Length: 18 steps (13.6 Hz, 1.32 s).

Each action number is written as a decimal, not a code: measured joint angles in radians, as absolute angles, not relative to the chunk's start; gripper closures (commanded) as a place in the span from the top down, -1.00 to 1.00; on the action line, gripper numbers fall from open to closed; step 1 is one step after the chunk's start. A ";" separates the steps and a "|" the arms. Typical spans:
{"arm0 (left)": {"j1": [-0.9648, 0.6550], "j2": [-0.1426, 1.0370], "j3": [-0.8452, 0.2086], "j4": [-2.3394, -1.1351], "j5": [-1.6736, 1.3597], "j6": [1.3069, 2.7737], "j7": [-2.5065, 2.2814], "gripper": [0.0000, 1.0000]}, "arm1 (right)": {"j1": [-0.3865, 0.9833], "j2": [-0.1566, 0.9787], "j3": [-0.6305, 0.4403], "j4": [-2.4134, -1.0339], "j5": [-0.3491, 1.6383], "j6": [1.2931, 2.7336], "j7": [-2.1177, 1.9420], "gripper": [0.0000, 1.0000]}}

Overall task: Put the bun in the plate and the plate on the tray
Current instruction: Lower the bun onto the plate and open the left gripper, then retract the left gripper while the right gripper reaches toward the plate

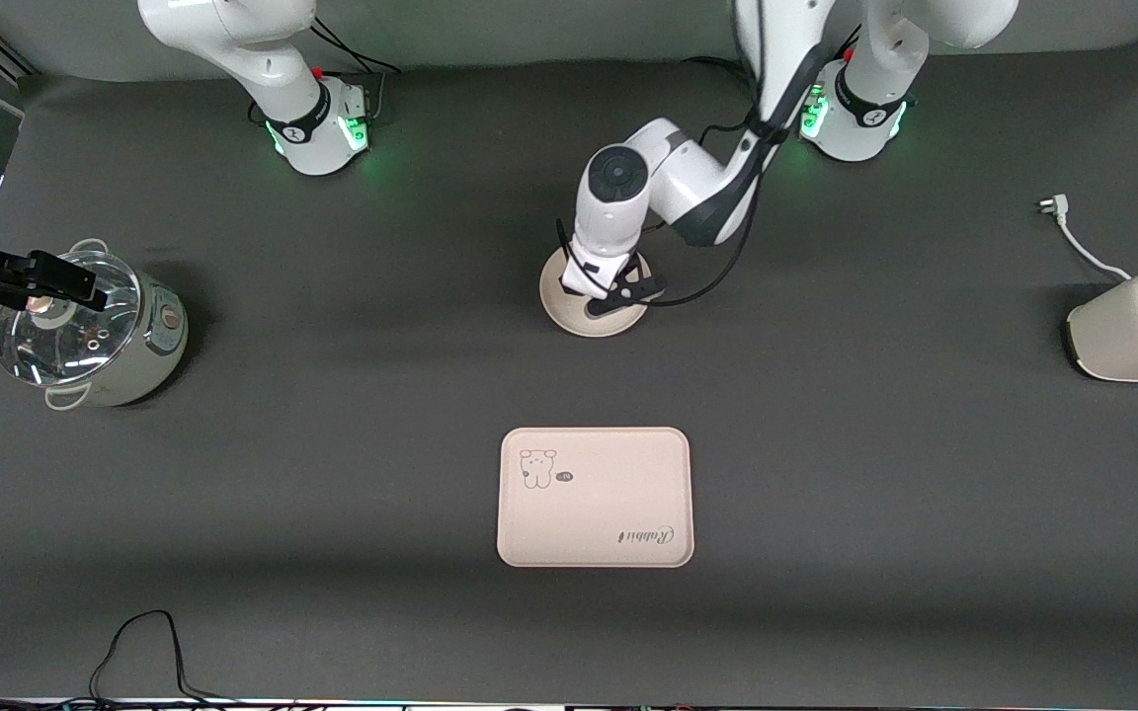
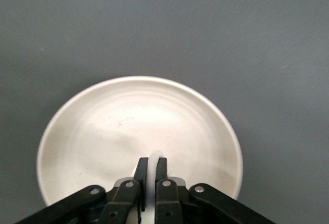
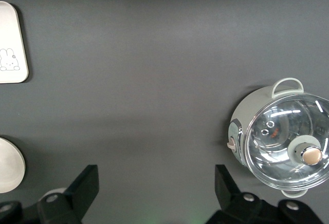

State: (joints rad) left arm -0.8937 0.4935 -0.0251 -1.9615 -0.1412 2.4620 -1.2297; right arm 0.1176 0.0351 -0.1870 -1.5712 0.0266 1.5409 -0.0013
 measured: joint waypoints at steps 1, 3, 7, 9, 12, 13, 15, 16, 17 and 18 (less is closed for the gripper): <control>-0.900 0.519 -0.025 -1.957 -0.138 2.466 -1.242 0.99 | 0.118 0.035 -0.187 -1.571 0.027 1.541 -0.001 1.00; -0.903 0.534 -0.021 -1.953 -0.135 2.466 -1.258 1.00 | 0.118 0.035 -0.187 -1.571 0.027 1.541 -0.001 1.00; -0.905 0.531 -0.012 -1.939 -0.132 2.462 -1.263 1.00 | 0.118 0.035 -0.186 -1.571 0.027 1.541 -0.001 1.00; -0.905 0.525 -0.007 -1.937 -0.091 2.458 -1.263 1.00 | 0.119 0.035 -0.184 -1.571 0.027 1.541 -0.001 1.00; -0.903 0.524 0.001 -1.930 -0.061 2.442 -1.267 1.00 | 0.120 0.035 -0.182 -1.571 0.027 1.541 -0.001 1.00; -0.896 0.518 0.005 -1.922 -0.055 2.417 -1.262 1.00 | 0.120 0.035 -0.181 -1.571 0.027 1.541 0.000 1.00; -0.850 0.480 0.011 -1.876 -0.047 2.289 -1.192 1.00 | 0.129 0.034 -0.178 -1.571 0.027 1.541 0.009 1.00; -0.811 0.454 0.013 -1.839 -0.046 2.200 -1.129 1.00 | 0.140 0.034 -0.178 -1.571 0.027 1.541 0.019 1.00; -0.766 0.431 0.015 -1.795 -0.045 2.117 -1.066 1.00 | 0.152 0.034 -0.177 -1.571 0.027 1.541 0.030 1.00; -0.720 0.411 0.017 -1.751 -0.043 2.050 -1.011 1.00 | 0.159 0.034 -0.177 -1.571 0.027 1.541 0.038 1.00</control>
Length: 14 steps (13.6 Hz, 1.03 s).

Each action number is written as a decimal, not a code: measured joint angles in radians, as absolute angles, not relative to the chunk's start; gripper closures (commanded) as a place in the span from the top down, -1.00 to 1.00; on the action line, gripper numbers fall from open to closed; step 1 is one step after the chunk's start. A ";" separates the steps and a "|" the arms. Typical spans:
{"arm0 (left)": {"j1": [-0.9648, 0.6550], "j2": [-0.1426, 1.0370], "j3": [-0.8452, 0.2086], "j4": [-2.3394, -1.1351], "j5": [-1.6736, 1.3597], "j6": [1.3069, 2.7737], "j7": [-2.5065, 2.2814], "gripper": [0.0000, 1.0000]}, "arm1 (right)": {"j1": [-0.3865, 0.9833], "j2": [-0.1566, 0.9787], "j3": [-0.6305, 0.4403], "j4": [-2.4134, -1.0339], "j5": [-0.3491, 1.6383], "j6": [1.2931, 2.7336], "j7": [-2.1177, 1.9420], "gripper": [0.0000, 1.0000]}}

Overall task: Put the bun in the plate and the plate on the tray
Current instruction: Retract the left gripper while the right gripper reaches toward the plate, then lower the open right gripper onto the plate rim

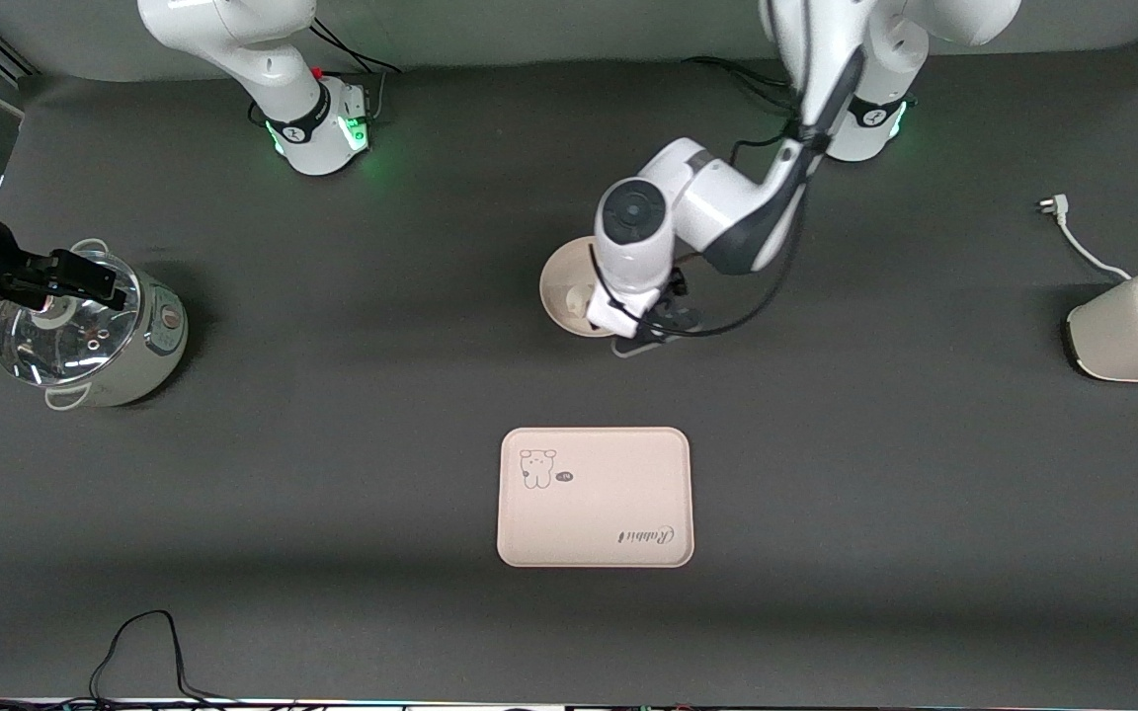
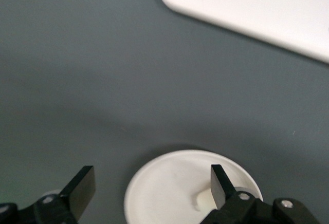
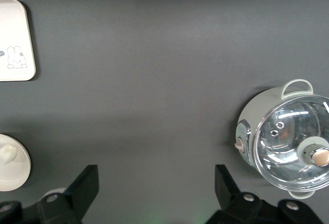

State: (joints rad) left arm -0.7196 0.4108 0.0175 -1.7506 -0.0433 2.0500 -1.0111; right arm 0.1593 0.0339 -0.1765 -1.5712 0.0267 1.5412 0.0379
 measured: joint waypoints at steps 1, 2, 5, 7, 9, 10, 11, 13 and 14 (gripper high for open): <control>-0.673 0.393 0.019 -1.706 -0.039 1.992 -0.961 1.00 | 0.167 0.034 -0.176 -1.571 0.027 1.541 0.045 1.00; -0.627 0.375 0.020 -1.664 -0.023 1.938 -0.910 1.00 | 0.182 0.033 -0.176 -1.571 0.027 1.541 0.061 1.00; -0.497 0.289 0.021 -1.597 0.051 1.793 -0.661 1.00 | 0.323 0.031 -0.173 -1.572 0.036 1.545 0.239 1.00; -0.378 0.202 0.022 -1.582 0.060 1.691 -0.427 1.00 | 0.491 0.034 -0.168 -1.574 0.039 1.577 0.451 1.00; -0.266 0.119 0.024 -1.581 0.061 1.610 -0.271 1.00 | 0.672 0.053 -0.162 -1.578 0.039 1.629 0.662 1.00; -0.225 0.086 0.024 -1.583 0.061 1.586 -0.231 1.00 | 0.747 0.071 -0.159 -1.577 0.038 1.648 0.743 1.00; -0.201 0.059 0.024 -1.589 0.060 1.572 -0.210 1.00 | 0.811 0.092 -0.156 -1.573 0.038 1.659 0.813 1.00; -0.194 0.021 0.020 -1.614 0.060 1.566 -0.204 1.00 | 0.906 0.129 -0.151 -1.562 0.039 1.672 0.904 1.00; -0.194 0.009 0.016 -1.630 0.060 1.566 -0.204 1.00 | 0.935 0.139 -0.145 -1.556 0.049 1.672 0.919 1.00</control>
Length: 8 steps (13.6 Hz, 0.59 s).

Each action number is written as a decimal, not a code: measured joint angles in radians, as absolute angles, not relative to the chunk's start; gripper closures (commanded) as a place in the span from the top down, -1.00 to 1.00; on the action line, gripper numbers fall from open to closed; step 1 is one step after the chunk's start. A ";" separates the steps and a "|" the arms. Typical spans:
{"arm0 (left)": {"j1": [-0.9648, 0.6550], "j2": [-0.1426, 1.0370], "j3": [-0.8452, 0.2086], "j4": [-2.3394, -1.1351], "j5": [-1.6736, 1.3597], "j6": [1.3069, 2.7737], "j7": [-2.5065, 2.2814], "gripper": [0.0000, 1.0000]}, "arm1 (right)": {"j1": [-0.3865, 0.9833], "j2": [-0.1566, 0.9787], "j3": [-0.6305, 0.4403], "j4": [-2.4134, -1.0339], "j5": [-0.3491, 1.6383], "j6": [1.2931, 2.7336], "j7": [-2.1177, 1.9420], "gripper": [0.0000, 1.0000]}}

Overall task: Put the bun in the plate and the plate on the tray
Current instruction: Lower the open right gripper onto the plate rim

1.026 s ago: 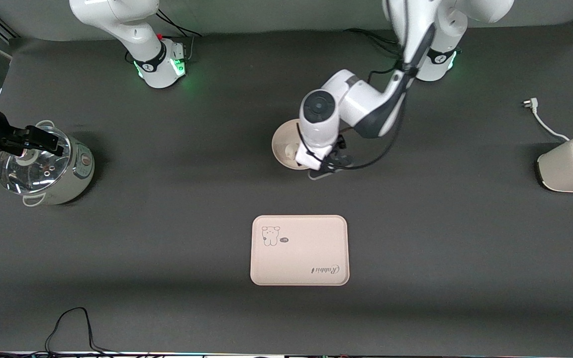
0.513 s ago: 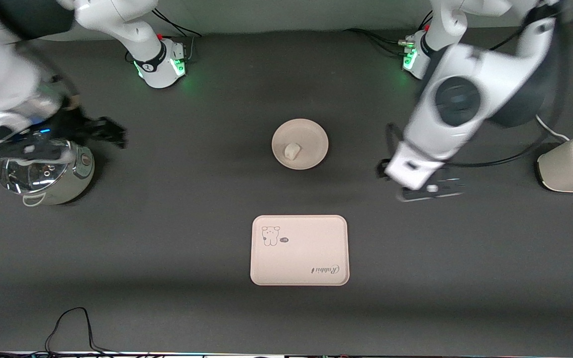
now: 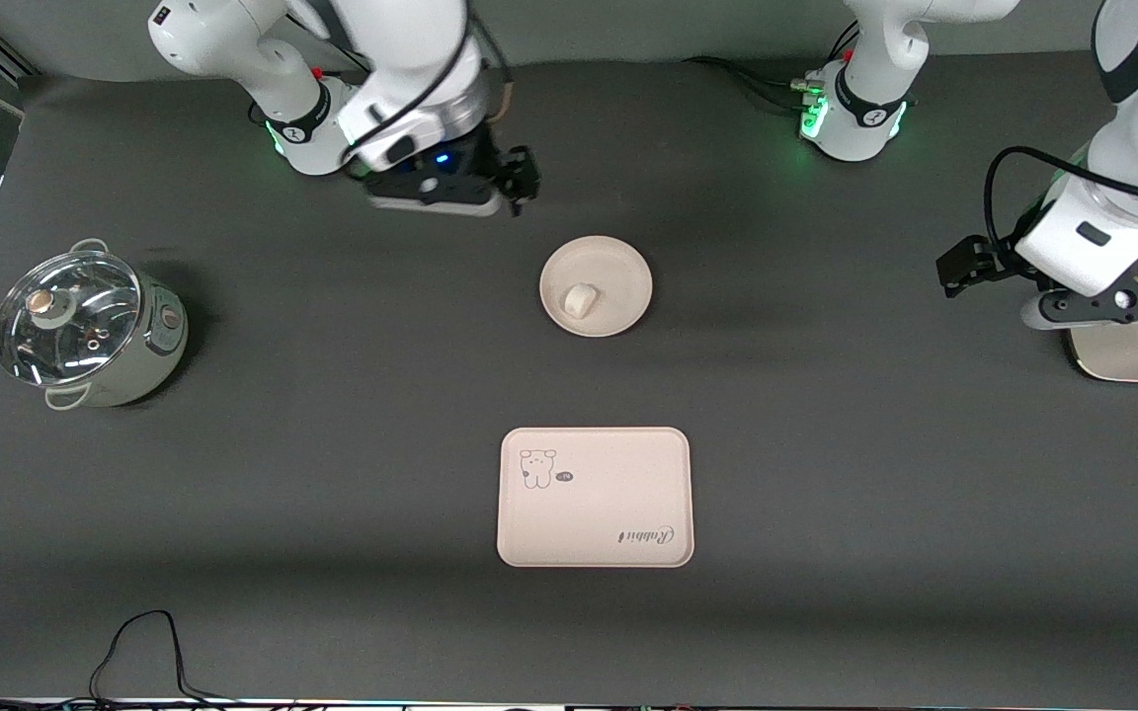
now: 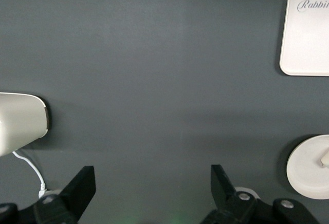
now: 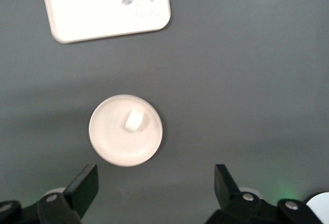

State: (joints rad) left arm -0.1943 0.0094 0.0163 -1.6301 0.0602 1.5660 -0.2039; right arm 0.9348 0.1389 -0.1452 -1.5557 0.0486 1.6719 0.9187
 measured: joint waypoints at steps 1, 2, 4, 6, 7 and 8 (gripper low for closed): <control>-0.194 0.004 0.015 -1.644 0.059 1.566 -0.204 1.00 | 0.945 0.140 -0.137 -1.555 0.072 1.672 0.921 1.00; -0.194 0.003 0.015 -1.655 0.058 1.567 -0.204 1.00 | 0.945 0.140 -0.134 -1.556 0.096 1.672 0.917 1.00; -0.194 0.003 0.010 -1.674 0.058 1.571 -0.204 1.00 | 0.935 0.140 -0.137 -1.587 0.120 1.704 0.873 1.00; -0.194 0.003 0.006 -1.681 0.058 1.573 -0.204 1.00 | 0.927 0.144 -0.139 -1.702 0.125 1.838 0.811 1.00; -0.194 0.003 0.006 -1.682 0.058 1.573 -0.204 1.00 | 0.926 0.148 -0.139 -1.782 0.125 1.934 0.793 1.00; -0.194 0.003 0.006 -1.682 0.058 1.573 -0.204 1.00 | 0.926 0.155 -0.138 -1.864 0.125 2.035 0.781 1.00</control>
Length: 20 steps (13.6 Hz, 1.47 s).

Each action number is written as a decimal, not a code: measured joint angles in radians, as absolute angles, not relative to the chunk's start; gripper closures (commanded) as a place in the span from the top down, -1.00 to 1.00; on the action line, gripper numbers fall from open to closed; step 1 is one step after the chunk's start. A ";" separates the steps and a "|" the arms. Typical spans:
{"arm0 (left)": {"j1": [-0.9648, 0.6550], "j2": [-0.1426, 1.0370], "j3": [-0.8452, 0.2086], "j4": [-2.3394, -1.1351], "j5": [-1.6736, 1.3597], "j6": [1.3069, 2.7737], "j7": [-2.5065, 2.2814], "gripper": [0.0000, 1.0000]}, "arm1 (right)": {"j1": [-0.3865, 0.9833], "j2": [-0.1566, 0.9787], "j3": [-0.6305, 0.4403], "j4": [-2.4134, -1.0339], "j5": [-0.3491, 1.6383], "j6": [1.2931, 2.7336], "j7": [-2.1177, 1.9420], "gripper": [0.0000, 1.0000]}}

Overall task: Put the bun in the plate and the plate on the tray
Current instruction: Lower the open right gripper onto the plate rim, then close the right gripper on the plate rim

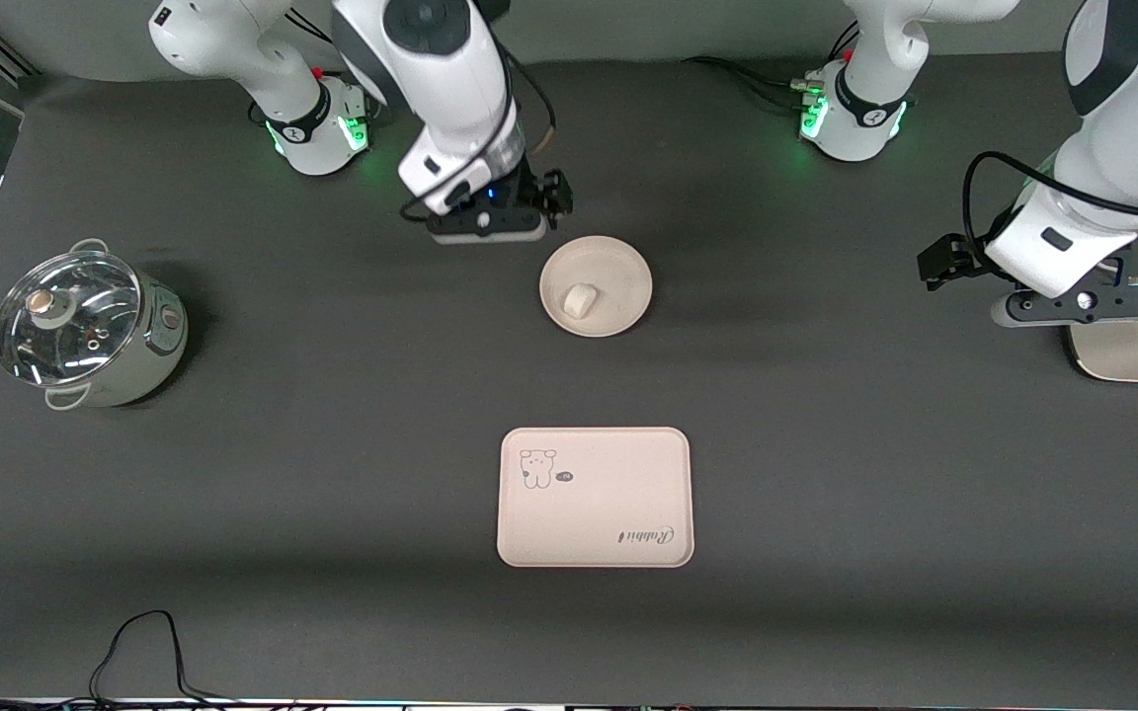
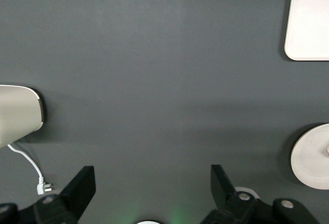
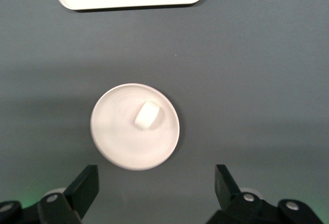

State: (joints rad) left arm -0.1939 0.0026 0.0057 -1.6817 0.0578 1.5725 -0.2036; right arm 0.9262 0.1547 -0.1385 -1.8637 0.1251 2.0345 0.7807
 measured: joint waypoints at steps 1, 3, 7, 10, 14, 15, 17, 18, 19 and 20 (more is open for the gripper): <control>-0.194 0.003 0.005 -1.682 0.058 1.573 -0.203 1.00 | 0.928 0.163 -0.138 -1.942 0.125 2.133 0.774 1.00; -0.194 0.002 0.004 -1.682 0.058 1.573 -0.203 1.00 | 0.930 0.182 -0.123 -2.059 0.125 2.277 0.767 1.00; -0.189 -0.009 0.007 -1.682 0.056 1.571 -0.169 1.00 | 0.936 0.237 -0.073 -2.126 0.114 2.381 0.767 1.00; -0.186 -0.026 0.007 -1.690 0.055 1.569 -0.147 1.00 | 0.936 0.263 -0.062 -2.190 0.099 2.496 0.767 1.00; -0.186 -0.059 0.004 -1.739 0.043 1.567 -0.125 1.00 | 0.936 0.304 -0.056 -2.249 0.099 2.578 0.794 1.00; -0.186 -0.067 0.003 -1.749 0.042 1.567 -0.124 1.00 | 0.936 0.325 -0.054 -2.251 0.099 2.592 0.804 1.00; -0.186 -0.078 0.001 -1.761 0.038 1.567 -0.122 1.00 | 0.936 0.365 -0.052 -2.247 0.099 2.618 0.814 1.00; -0.186 -0.080 0.000 -1.763 0.033 1.567 -0.121 1.00 | 0.936 0.381 -0.052 -2.241 0.099 2.626 0.815 1.00; -0.186 -0.081 0.000 -1.765 0.030 1.567 -0.120 1.00 | 0.936 0.394 -0.051 -2.232 0.099 2.629 0.816 1.00; -0.186 -0.081 0.000 -1.768 0.027 1.567 -0.120 1.00 | 0.936 0.405 -0.050 -2.221 0.099 2.629 0.816 1.00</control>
State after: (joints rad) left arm -0.1863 -0.0806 0.0002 -1.7675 0.0274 1.5667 -0.1202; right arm 0.9358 0.4051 -0.0498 -2.2208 0.0993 2.6294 0.8164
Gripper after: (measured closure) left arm 0.000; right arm 0.000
